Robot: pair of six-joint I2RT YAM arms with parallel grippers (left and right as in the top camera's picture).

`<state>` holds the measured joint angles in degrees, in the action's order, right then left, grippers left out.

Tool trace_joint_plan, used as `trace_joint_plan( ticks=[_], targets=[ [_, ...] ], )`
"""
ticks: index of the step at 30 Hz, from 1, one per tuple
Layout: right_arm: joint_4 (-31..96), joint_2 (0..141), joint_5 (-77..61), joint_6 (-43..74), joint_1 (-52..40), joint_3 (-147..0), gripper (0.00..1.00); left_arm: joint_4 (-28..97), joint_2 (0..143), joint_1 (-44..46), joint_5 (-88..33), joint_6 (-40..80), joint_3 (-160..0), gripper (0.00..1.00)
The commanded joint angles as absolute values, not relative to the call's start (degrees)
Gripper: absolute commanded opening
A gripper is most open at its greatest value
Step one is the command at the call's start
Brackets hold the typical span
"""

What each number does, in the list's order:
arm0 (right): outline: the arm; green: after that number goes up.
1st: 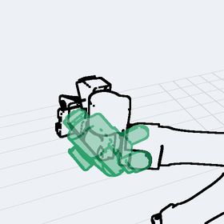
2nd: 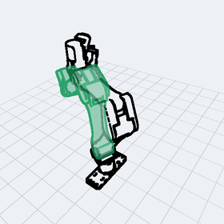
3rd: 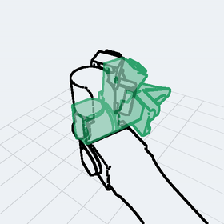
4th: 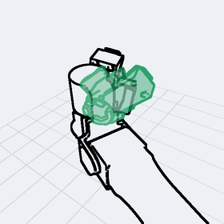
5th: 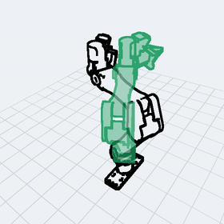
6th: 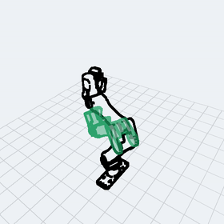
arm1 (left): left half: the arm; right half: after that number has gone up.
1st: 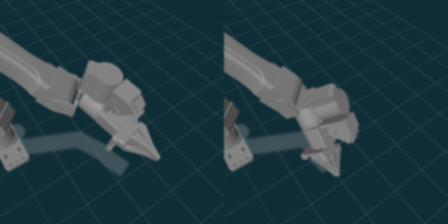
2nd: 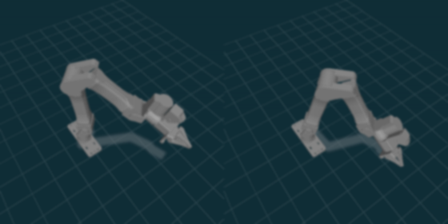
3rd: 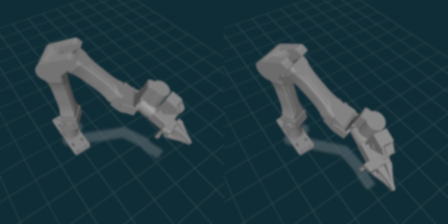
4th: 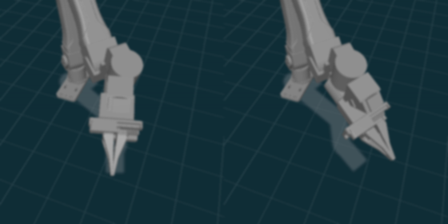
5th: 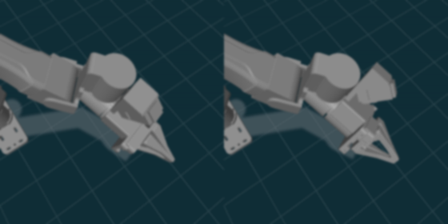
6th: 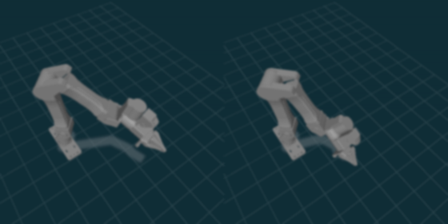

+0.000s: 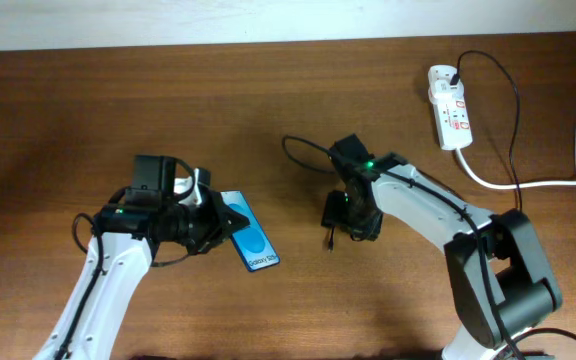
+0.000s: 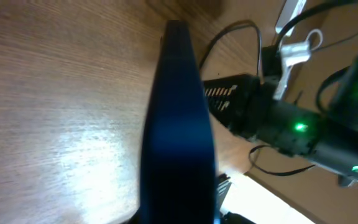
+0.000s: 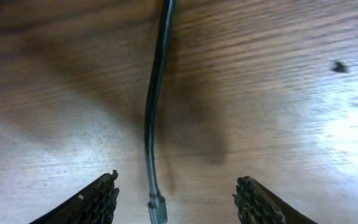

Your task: Plug charger to phone and switch on socket

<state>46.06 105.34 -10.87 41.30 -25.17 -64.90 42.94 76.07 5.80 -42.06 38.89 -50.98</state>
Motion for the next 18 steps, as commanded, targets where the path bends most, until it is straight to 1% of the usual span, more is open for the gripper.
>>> trace_joint_plan(
  ticks=[1, 3, 8, 10, 12, 13, 18],
  targets=[
    [43.42, 105.73, -13.58, 40.77, -25.17, -61.47, 0.54, 42.76, 74.89, 4.54, -43.92, 39.46, -52.21, 0.00],
    [42.39, 105.73, -15.79, 40.75, -25.17, -60.88, 0.41, 42.76, 74.89, 4.54, -43.92, 39.46, -52.21, 0.00],
    [42.54, 105.73, -16.32, 40.75, -25.87, -60.75, 0.26, 42.74, 74.89, 4.54, -43.70, 39.46, -52.21, 0.00],
    [42.28, 105.73, -16.29, 40.75, -25.87, -60.73, 0.18, 42.74, 74.89, 4.54, -43.70, 39.46, -52.21, 0.00],
    [41.04, 105.75, -16.01, 40.73, -25.87, -60.62, 0.07, 42.74, 74.89, 4.54, -43.70, 39.46, -52.21, 0.00],
    [40.23, 105.75, -15.90, 40.75, -25.87, -60.62, 0.04, 42.74, 74.89, 4.54, -43.72, 39.46, -52.21, 0.00],
    [38.83, 105.71, -16.12, 39.83, -25.87, -60.66, 0.04, 42.74, 74.89, 4.54, -43.70, 39.46, -52.21, 0.00]
  ],
)
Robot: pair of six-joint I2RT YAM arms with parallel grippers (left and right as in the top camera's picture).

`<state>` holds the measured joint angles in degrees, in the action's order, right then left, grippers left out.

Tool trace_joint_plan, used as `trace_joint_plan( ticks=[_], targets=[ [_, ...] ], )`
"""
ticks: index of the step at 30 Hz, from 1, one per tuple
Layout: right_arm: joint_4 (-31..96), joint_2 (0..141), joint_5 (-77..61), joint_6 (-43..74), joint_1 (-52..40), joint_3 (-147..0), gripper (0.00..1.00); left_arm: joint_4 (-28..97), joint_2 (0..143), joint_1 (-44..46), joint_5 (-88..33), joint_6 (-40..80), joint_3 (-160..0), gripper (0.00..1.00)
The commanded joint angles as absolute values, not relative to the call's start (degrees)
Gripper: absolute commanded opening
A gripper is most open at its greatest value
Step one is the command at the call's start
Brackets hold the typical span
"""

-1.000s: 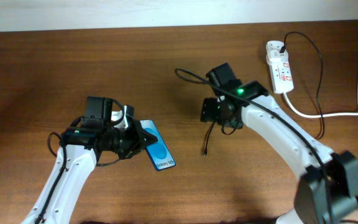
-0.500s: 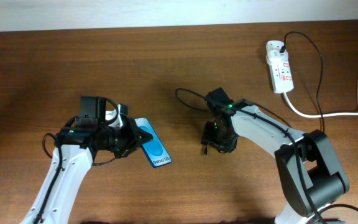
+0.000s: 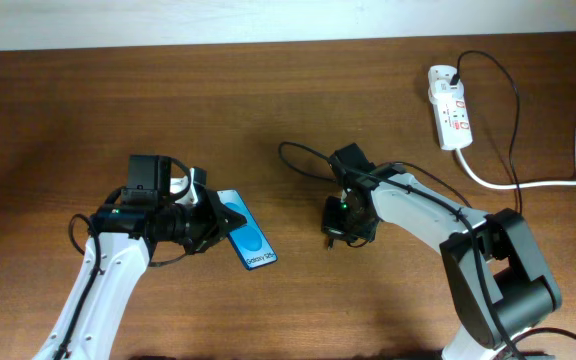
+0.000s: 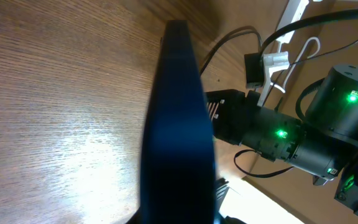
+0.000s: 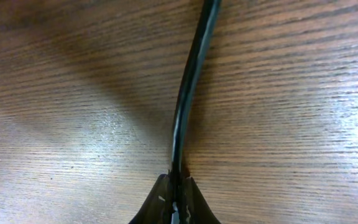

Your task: Plug charger to phone and switch on socket

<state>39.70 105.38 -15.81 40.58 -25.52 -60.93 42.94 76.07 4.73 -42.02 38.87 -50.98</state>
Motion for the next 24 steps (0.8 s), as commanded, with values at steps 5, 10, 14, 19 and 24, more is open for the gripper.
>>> trace_joint_plan(
  ticks=[5, 10, 14, 19, 24],
  targets=[
    [36.42, 99.63, -19.75, 36.21, -25.43, -60.82, 0.04, 42.72, 74.89, 4.54, -43.77, 39.81, -52.21, 0.00],
    [36.38, 85.38, -18.41, 34.35, -25.98, -60.80, 0.05, 41.50, 74.89, 2.81, -47.03, 46.15, -52.21, 0.00],
    [36.38, 75.70, -15.38, 39.57, -25.98, -60.55, 0.04, 39.77, 74.89, 1.54, -47.20, 57.39, -52.21, 0.00],
    [35.55, 68.66, -9.52, 47.44, -27.07, -59.42, 0.04, 35.11, 74.89, 1.54, -47.37, 70.39, -52.21, 0.00],
    [30.48, 66.46, 2.81, 60.88, -34.28, -58.06, 0.05, 31.16, 74.89, 1.54, -47.03, 84.31, -52.21, 0.00]
  ],
)
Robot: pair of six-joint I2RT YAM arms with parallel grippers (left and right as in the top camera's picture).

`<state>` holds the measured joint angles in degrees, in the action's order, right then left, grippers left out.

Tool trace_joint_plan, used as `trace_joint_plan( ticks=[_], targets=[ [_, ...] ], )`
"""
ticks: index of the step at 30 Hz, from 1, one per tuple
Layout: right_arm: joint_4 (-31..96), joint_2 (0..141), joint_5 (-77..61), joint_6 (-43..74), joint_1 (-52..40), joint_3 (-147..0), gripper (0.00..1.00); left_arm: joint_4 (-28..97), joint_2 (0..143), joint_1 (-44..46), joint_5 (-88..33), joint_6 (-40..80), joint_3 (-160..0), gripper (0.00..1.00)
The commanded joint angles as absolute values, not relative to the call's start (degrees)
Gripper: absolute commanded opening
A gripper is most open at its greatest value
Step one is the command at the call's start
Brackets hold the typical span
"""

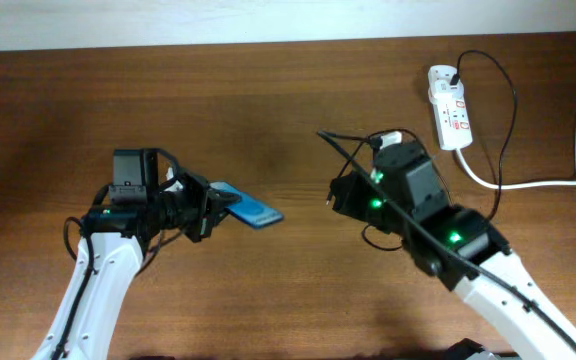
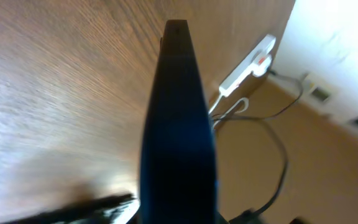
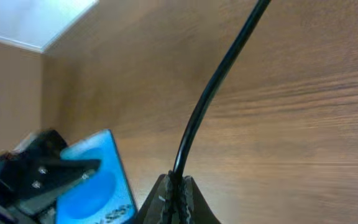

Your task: Plug charger to phone and switch on socket

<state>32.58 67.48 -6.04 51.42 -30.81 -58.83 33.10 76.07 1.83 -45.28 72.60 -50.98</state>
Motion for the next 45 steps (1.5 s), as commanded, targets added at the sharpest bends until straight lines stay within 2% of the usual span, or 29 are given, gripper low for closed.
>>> trace_joint_plan(
  ticks=[1, 4, 7, 10, 27, 38, 45],
  targets=[
    [29.06, 66.50, 5.37, 64.36, -35.90, -58.06, 0.04, 29.69, 74.89, 1.54, -46.70, 87.85, -52.21, 0.00],
    [25.02, 66.52, 12.49, 69.34, -39.70, -58.06, 0.04, 26.55, 74.89, 1.54, -46.09, 98.59, -52.21, 0.00],
    [23.51, 66.52, 12.95, 71.02, -40.03, -58.06, 0.04, 26.55, 74.89, 1.54, -44.88, 101.41, -52.21, 0.00],
    [22.92, 66.81, 13.15, 74.70, -40.12, -58.06, 0.05, 26.57, 74.89, 1.61, -43.64, 101.56, -52.21, 0.00],
    [17.96, 71.57, 5.58, 71.37, -40.21, -58.06, 0.05, 26.13, 74.89, 1.61, -41.12, 98.96, -52.21, 0.00],
    [15.57, 71.72, 31.29, 72.99, -52.40, -58.06, 0.04, 26.13, 74.89, 1.61, -41.08, 99.81, -52.21, 0.00],
    [15.59, 73.67, 33.15, 75.96, -52.82, -58.06, 0.05, 26.15, 74.89, 1.61, -41.04, 99.81, -52.21, 0.00]
  ],
)
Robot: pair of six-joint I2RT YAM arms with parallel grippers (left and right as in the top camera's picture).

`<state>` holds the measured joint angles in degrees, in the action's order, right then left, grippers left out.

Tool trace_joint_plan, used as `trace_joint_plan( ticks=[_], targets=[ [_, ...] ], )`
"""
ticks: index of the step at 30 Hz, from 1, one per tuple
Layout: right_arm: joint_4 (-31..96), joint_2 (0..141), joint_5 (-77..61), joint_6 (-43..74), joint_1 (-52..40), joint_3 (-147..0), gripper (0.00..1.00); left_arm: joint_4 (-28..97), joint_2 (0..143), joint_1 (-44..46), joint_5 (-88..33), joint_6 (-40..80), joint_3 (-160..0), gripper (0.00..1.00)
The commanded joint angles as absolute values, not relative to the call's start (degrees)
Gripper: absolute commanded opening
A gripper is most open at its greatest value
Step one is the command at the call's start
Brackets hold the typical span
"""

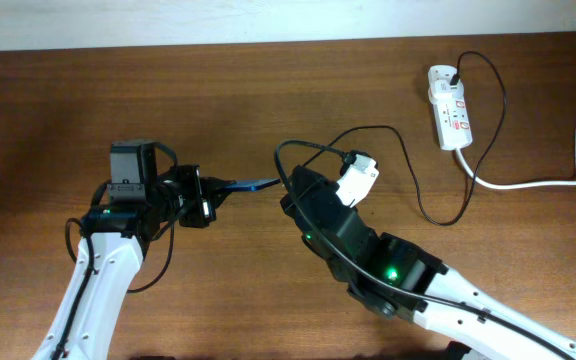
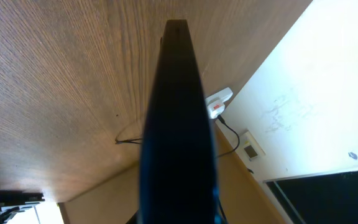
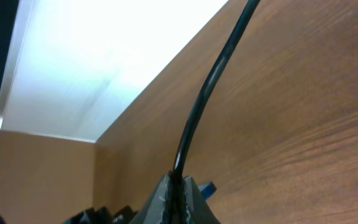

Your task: Plug charger to phone and switch on socket

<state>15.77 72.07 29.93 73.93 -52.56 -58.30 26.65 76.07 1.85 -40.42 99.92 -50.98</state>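
Note:
The blue phone (image 1: 253, 184) is held off the table, edge-on to the overhead camera, with my left gripper (image 1: 211, 197) shut on it. In the left wrist view its dark edge (image 2: 178, 124) fills the middle and hides my fingers. My right gripper (image 3: 178, 190) is shut on the black charger cable (image 3: 211, 84) near its plug end. In the overhead view the right gripper (image 1: 287, 192) sits right at the phone's free end. A corner of the phone (image 3: 208, 185) shows just beside the fingertips. The plug itself is hidden. The cable (image 1: 408, 175) loops back to the white power strip (image 1: 450, 105).
The power strip lies at the far right of the brown table (image 1: 268, 80), and it also shows far off as a small white power strip (image 2: 218, 102). Its thick white lead (image 1: 528, 184) runs off the right edge. My raised right arm (image 1: 388, 265) covers the near middle.
The phone has turned from a tilted blue face to edge-on and sits higher. My right arm has risen and shifted left, bringing the held cable end from a gap away up to the phone's end.
First my right gripper stood open over the cable's plug end on the table while my left held the phone. Then it was shut on the cable. Later it had lifted the cable and faced the phone. Now the cable end and phone meet in mid-air.

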Motion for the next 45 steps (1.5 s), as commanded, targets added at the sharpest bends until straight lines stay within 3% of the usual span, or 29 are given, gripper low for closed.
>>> trace_joint_plan(
  ticks=[1, 45],
  targets=[
    [15.62, 74.24, 33.06, 76.90, -52.84, -58.06, 0.04, 26.15, 74.89, 1.61, -40.99, 99.81, -52.21, 0.00],
    [8.99, 81.17, 28.56, 79.29, -53.04, -58.08, 0.04, 26.17, 74.89, 1.61, -40.69, 104.57, -52.21, 0.00]
  ],
)
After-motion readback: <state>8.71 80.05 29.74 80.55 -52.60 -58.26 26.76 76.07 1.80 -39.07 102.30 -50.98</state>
